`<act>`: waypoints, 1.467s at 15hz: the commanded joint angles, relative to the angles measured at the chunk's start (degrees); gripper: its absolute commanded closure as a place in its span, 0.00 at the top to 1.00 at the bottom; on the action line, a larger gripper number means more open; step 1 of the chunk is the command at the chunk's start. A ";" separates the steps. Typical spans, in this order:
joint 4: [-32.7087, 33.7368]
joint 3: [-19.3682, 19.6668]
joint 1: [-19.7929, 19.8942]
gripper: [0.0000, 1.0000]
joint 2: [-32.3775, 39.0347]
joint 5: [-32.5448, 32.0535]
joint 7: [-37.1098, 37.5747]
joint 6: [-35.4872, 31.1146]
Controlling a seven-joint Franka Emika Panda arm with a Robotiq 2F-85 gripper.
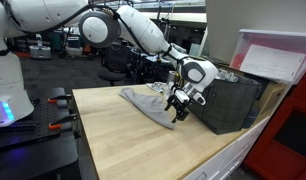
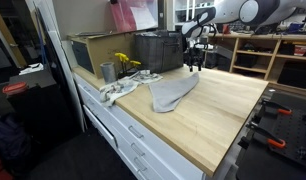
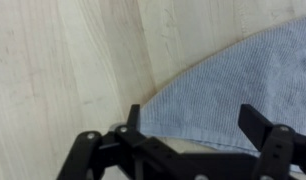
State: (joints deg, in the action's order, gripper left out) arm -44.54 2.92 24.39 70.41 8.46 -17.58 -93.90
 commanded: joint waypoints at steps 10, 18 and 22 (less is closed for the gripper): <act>15.56 -0.77 2.49 0.74 11.45 -2.55 1.31 6.65; 21.27 -3.68 3.32 0.14 13.29 0.34 1.78 11.86; 24.86 -5.07 3.01 0.00 14.61 0.56 1.78 14.53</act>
State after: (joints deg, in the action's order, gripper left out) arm -25.45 -1.05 27.14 82.43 8.21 -17.46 -82.73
